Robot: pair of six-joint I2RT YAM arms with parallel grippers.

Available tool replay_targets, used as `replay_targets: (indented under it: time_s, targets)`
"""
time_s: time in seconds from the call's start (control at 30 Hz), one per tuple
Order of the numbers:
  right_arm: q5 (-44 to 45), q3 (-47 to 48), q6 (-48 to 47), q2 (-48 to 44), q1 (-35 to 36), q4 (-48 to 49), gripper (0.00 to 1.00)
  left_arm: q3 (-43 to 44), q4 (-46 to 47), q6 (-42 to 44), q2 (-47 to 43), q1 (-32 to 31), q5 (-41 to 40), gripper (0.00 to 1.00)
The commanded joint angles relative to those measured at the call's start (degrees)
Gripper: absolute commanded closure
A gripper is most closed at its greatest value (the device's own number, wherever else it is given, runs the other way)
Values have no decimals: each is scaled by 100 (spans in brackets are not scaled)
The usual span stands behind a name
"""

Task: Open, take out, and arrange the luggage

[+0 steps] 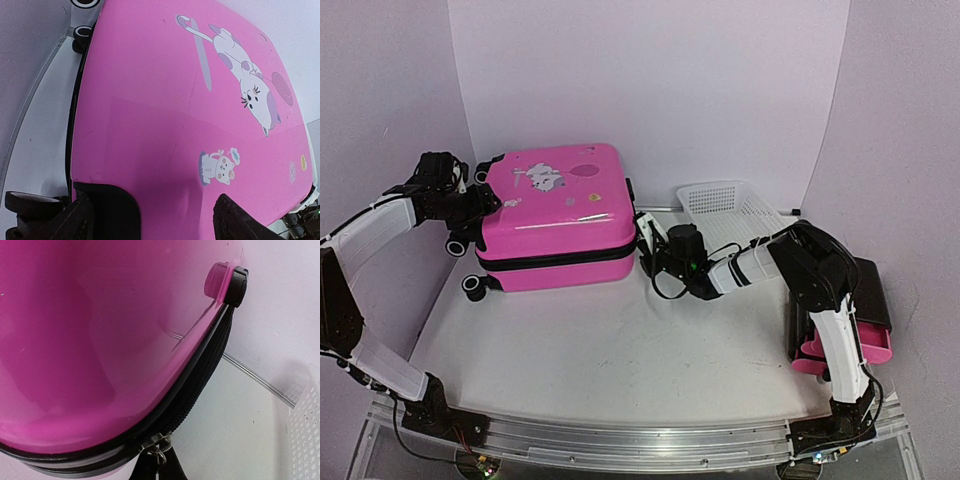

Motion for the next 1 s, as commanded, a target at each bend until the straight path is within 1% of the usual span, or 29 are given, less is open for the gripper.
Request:
replay_targets:
  time_s: [0.0,0.03,0.17,0.3,0.4,0.43,0.47,0.53,0.63,0.7,0.8,0.9,0.97]
  targets:
    - [-258,50,49,-570,43,107,100,-130,-1187,154,-58,43,382,17]
    - [-260,-21,60,-677,43,-61,100,-84,-1227,272,-92,130,430,17]
    - [-927,-132,110,-1223,43,-1086,100,120,-1350,635,-116,461,298,14]
    - [-1588,207,264,-1467,43,-2564,100,349,-1389,943,-11,685,214,10]
    - [-1754,202,431,-1627,43,-3052,100,535,-1435,1205,217,705,219,7]
    - [-1782,158,453,-1716,51,-3143,100,609,-1544,1270,373,704,306,9]
    - [-1823,124,487,-1761,44,-3235,100,640,-1637,1312,510,704,451,12]
    - [-1939,103,464,-1901,51,-3507,100,505,-1663,1324,614,704,786,16]
    - [-2250,181,289,-2019,92,-4041,100,214,-1591,1179,567,708,917,17]
    - [-2350,128,173,-2093,197,-4213,100,66,-1530,1101,532,705,1025,18]
    - [-2636,31,251,-2170,395,-4139,100,-137,-1418,929,508,695,1110,19]
    - [-2438,41,335,-2255,794,-4065,100,-340,-1272,734,406,687,1189,21]
    - [-2202,153,876,-2179,958,-3790,100,-500,-1166,657,292,651,1225,22]
